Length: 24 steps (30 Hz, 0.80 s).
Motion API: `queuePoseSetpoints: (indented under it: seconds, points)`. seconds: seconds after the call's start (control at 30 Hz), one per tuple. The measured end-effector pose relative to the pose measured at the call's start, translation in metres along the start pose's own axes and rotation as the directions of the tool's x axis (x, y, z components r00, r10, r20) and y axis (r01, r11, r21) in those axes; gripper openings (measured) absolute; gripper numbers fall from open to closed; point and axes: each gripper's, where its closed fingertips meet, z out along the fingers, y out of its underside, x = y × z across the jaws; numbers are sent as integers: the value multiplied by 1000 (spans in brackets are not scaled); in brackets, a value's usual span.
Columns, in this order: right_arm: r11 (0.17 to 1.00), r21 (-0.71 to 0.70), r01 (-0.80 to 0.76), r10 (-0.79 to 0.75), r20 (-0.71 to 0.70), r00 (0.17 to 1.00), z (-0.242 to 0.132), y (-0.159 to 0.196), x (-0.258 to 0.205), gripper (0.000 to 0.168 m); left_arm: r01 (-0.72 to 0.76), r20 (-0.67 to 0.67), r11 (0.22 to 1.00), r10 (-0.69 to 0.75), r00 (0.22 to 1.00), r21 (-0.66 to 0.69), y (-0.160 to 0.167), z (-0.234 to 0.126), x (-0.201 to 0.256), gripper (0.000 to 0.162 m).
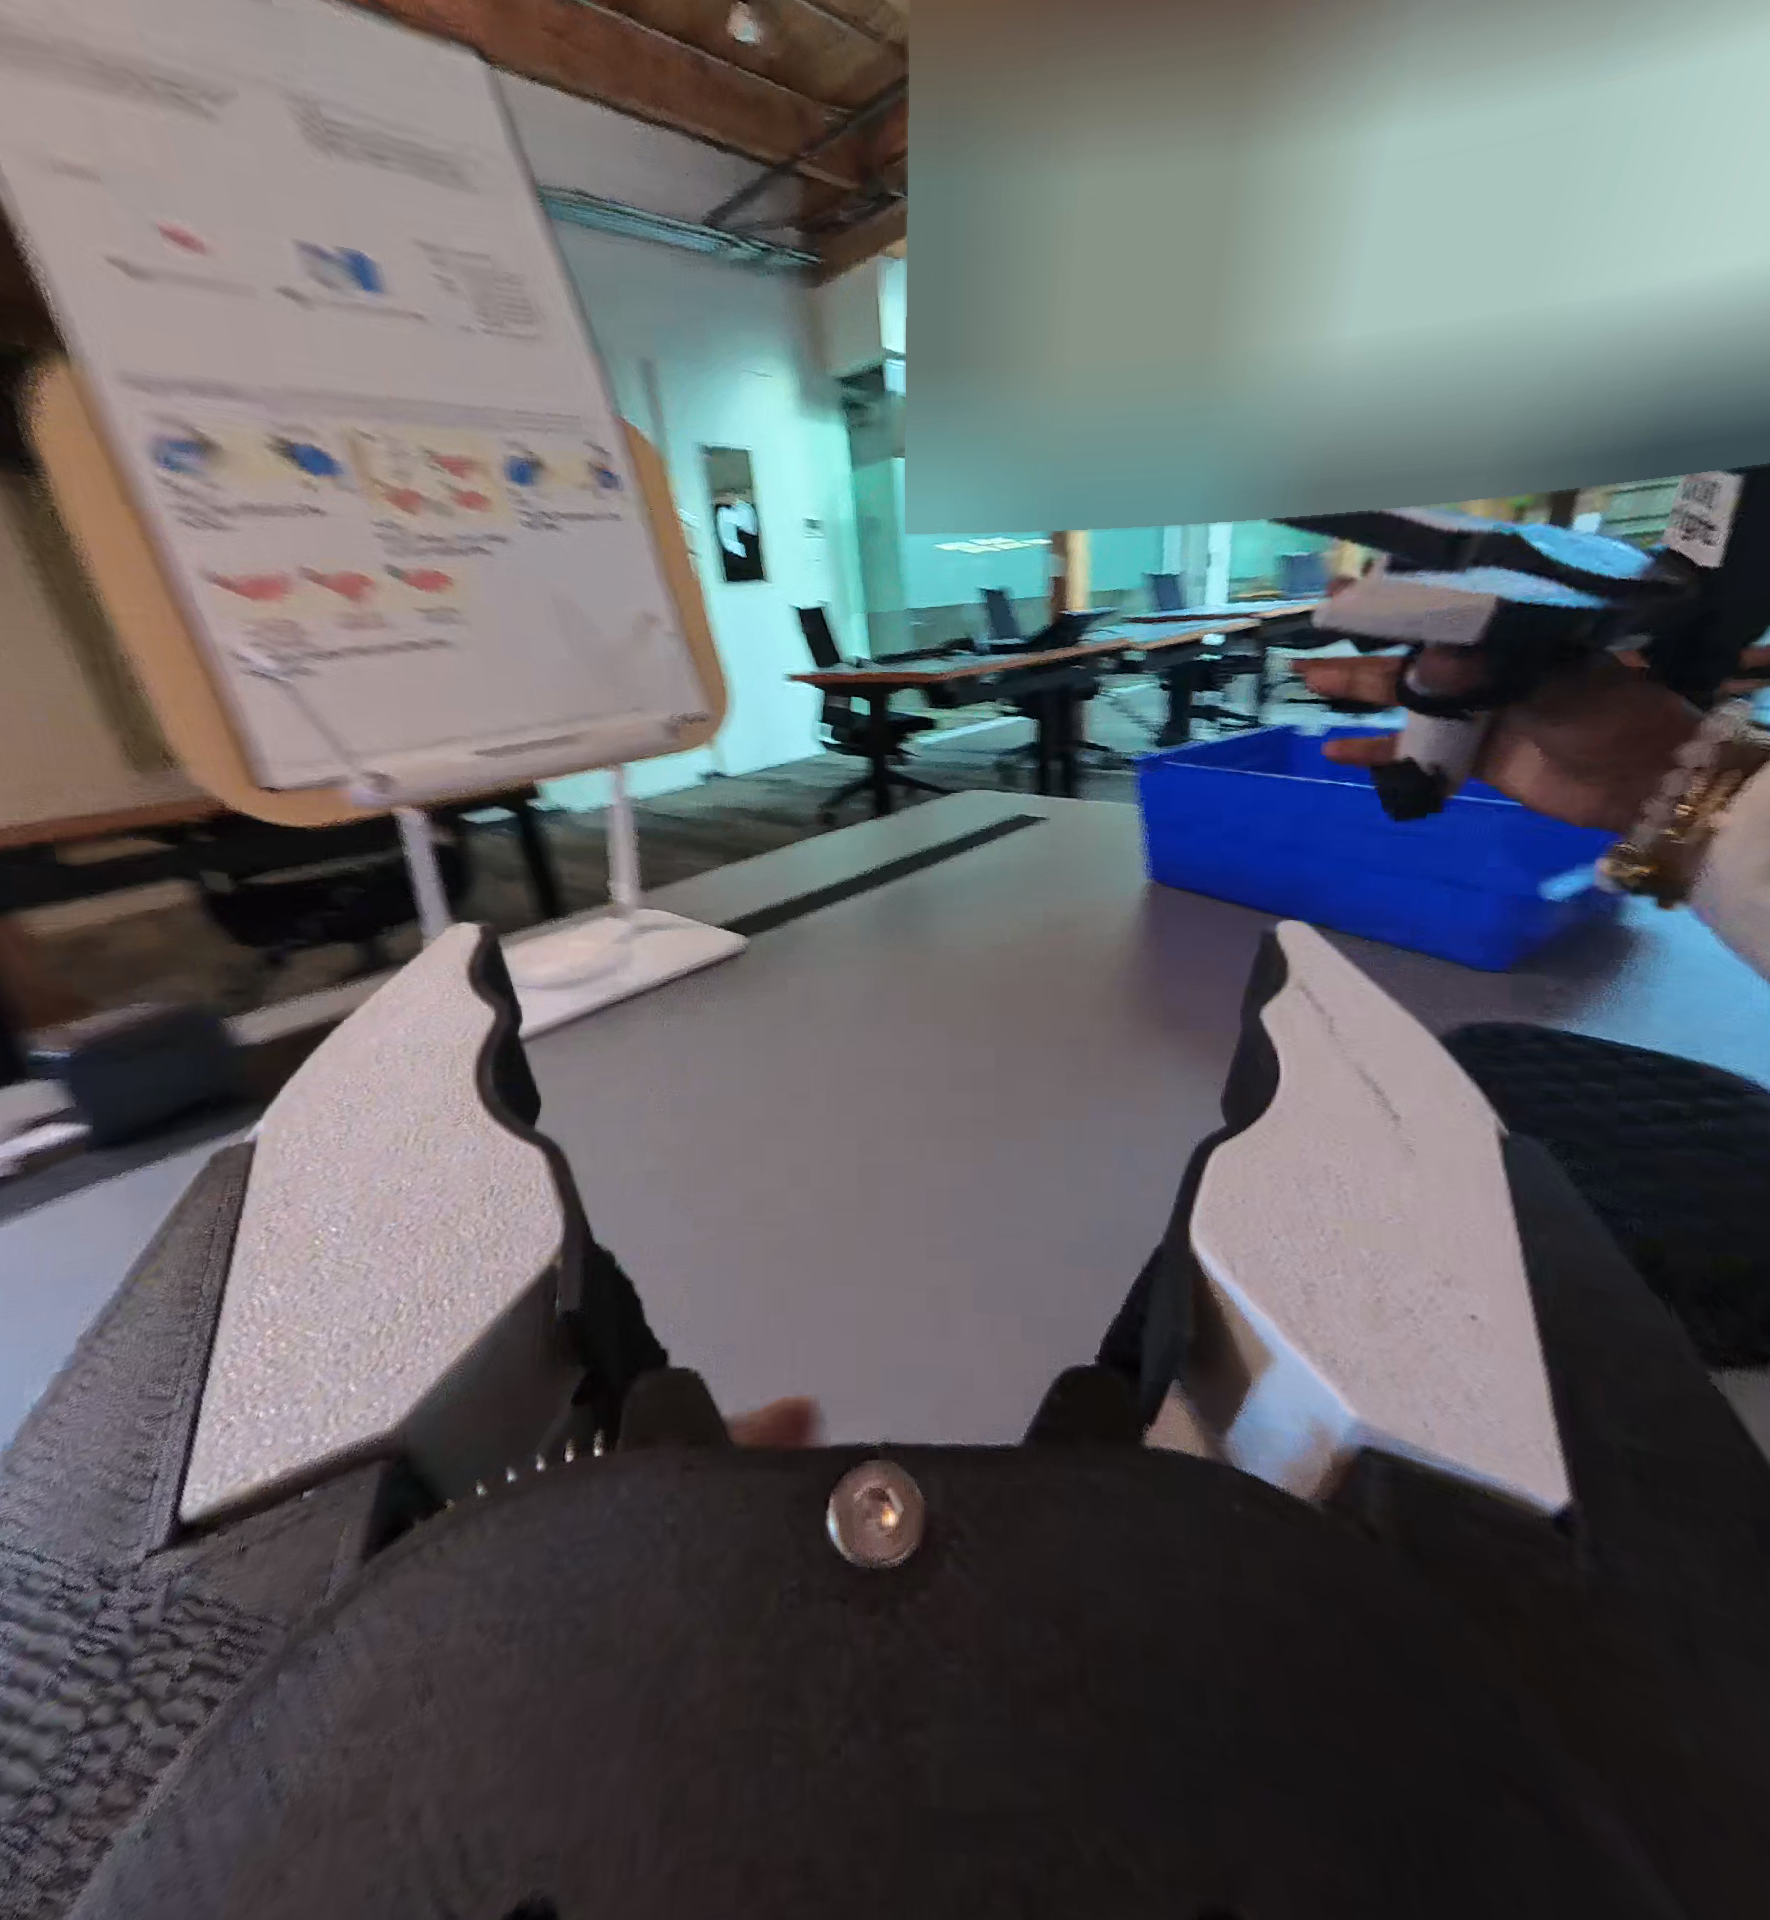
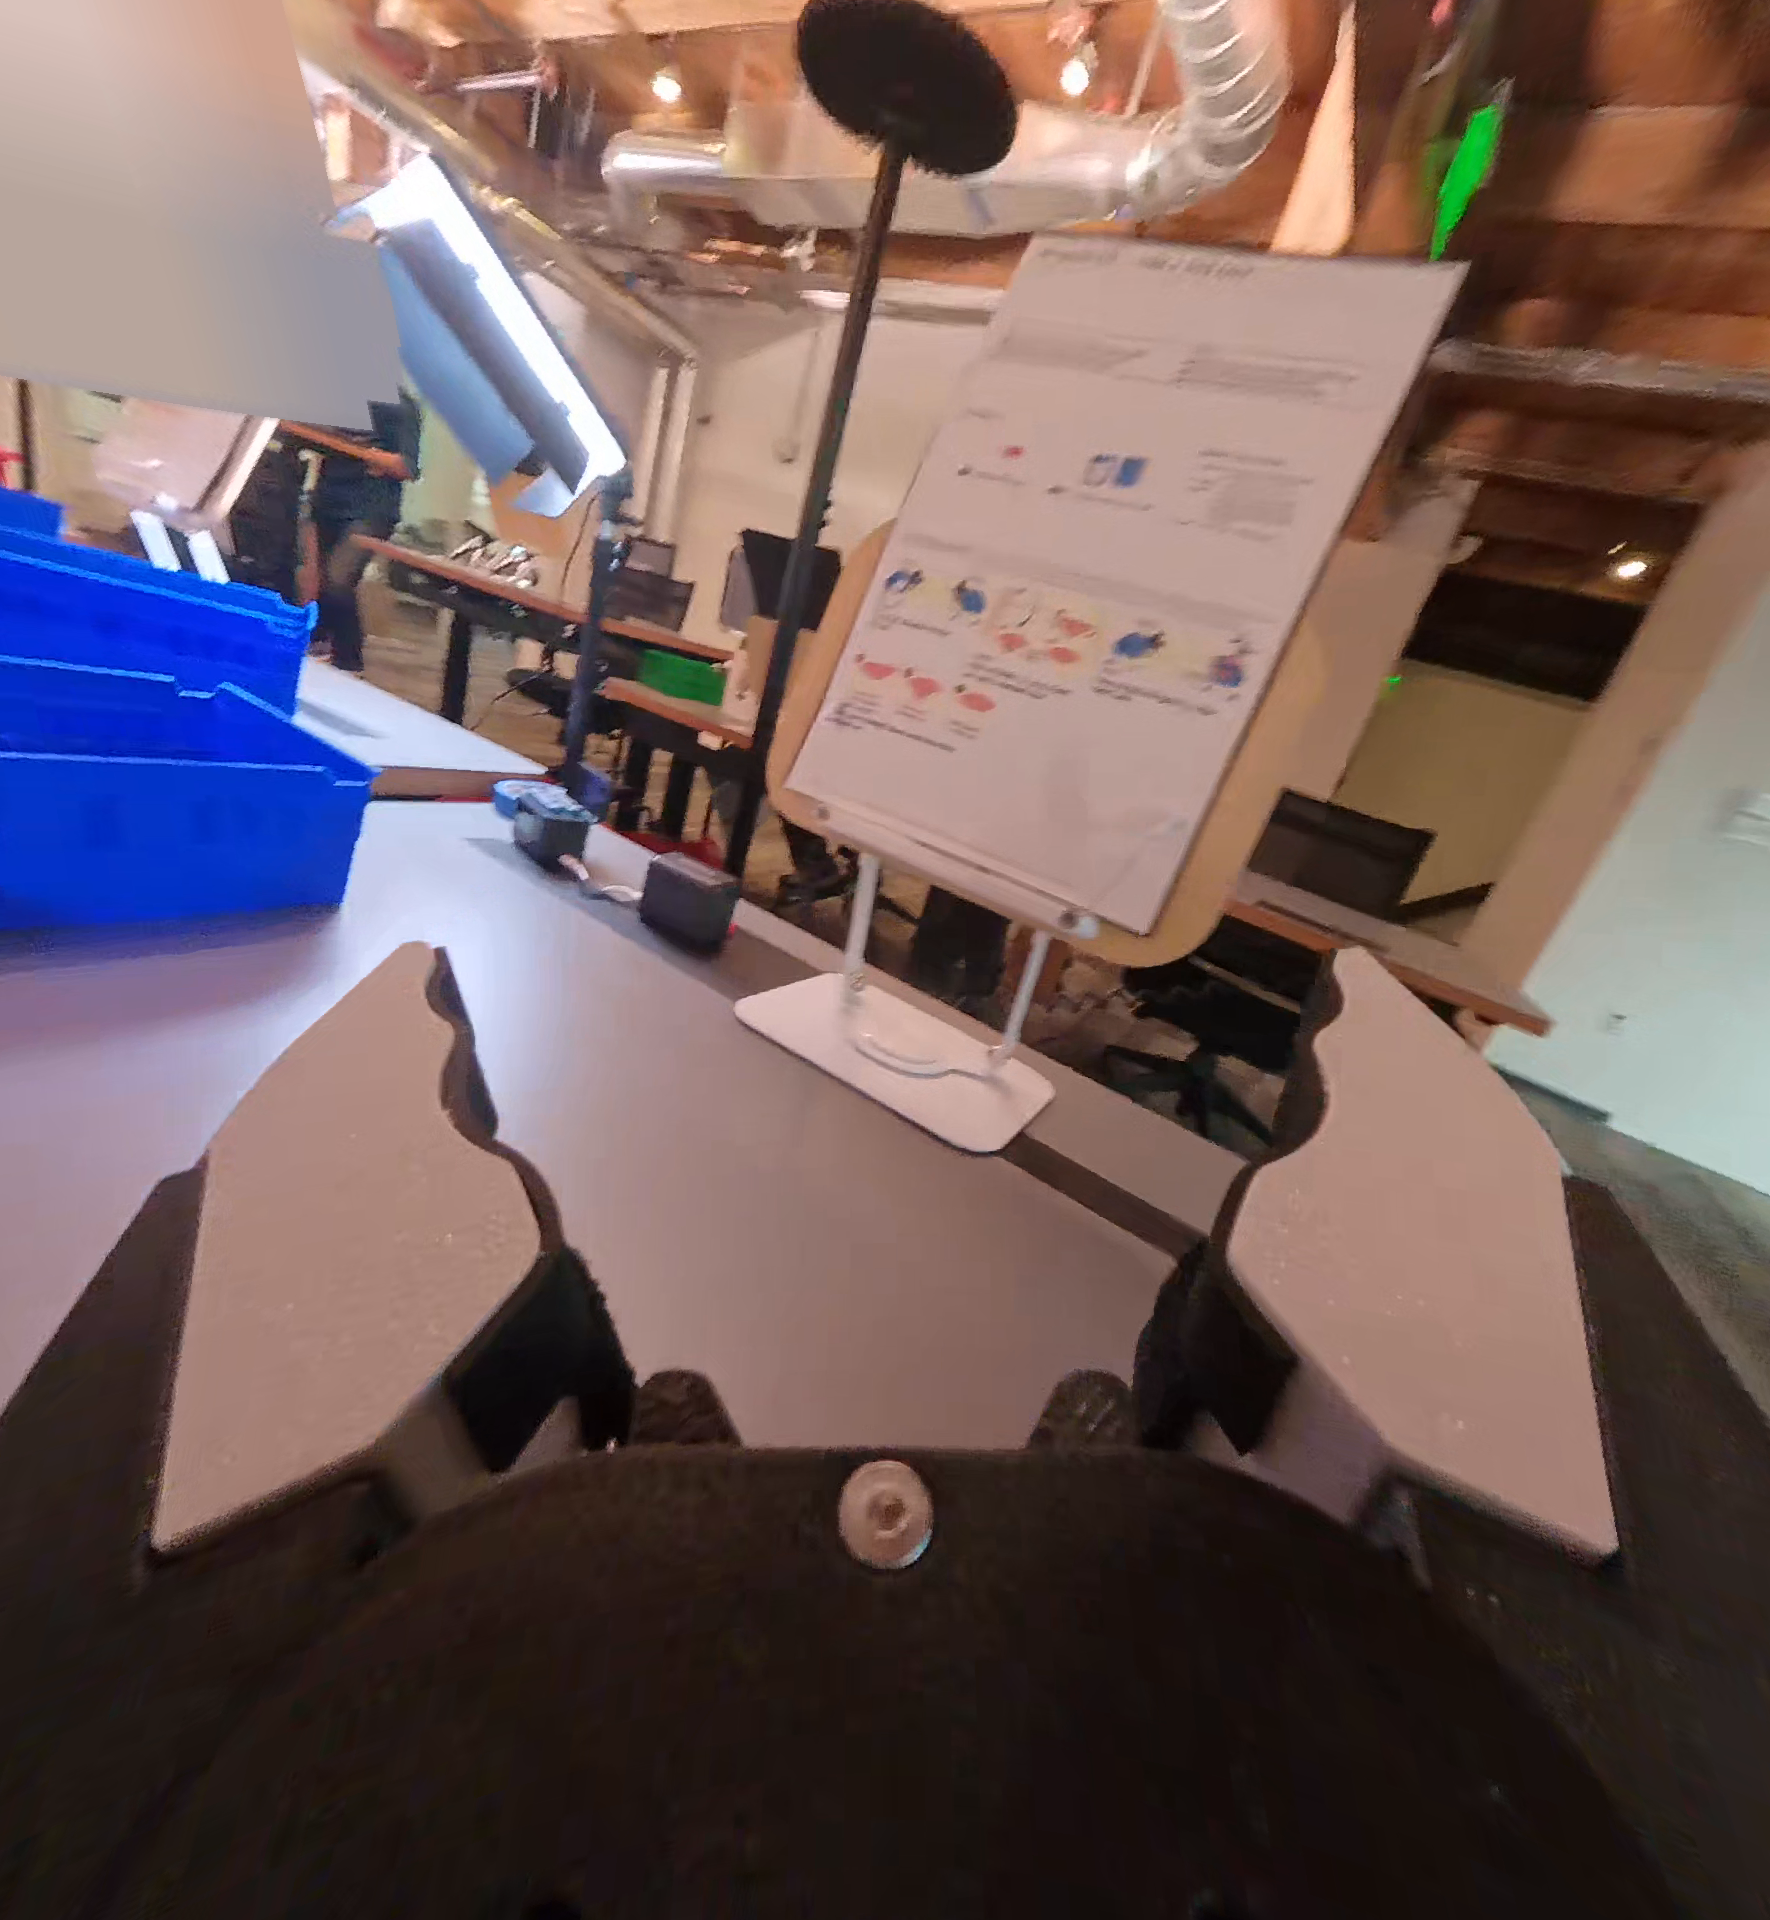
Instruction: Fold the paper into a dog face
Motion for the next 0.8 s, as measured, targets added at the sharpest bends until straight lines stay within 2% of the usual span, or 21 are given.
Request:
queuePoseSetpoints:
  seconds: [0.07, 0.17, 0.23, 0.3, 0.33, 0.4, 0.5, 0.57, 0.7, 0.8]
  points:
    - [996, -76, -41, 38, -34, 999, 21, 23, -4, 146, -71, 177, 996, 78, 981, -45, -6, -18, -35, 129]
    - [982, -176, -75, 57, -109, 992, 41, 57, -10, 146, -119, 460, 933, 274, 844, -339, 8, -60, -100, 130]
    - [971, -227, -76, 34, -185, 982, 47, 77, -12, 146, -77, 550, 839, 420, 722, -539, 21, -94, -133, 135]
    - [944, -322, -65, -15, -240, 971, 47, 101, -14, 145, 20, 606, 789, 456, 651, -615, 36, -118, -152, 139]
    - [921, -386, -61, -40, -248, 968, 45, 114, -16, 145, 59, 626, 787, 441, 643, -615, 42, -121, -154, 141]
    - [873, -481, -81, -39, -234, 971, 43, 136, -22, 145, 80, 643, 825, 371, 670, -560, 46, -106, -147, 144]
    - [811, -556, -181, 71, -214, 974, 43, 163, -37, 146, 7, 607, 900, 287, 741, -435, 35, -50, -126, 145]
    - [791, -571, -219, 114, -215, 970, 43, 175, -41, 146, 26, 569, 924, 213, 794, -382, 41, -13, -120, 145]
    - [771, -590, -240, 135, -218, 967, 42, 185, -45, 146, 162, 495, 893, 75, 866, -419, 83, 45, -114, 145]
    - [759, -595, -265, 152, -235, 960, 42, 190, -43, 146, 214, 496, 876, 33, 868, -432, 109, 62, -112, 145]
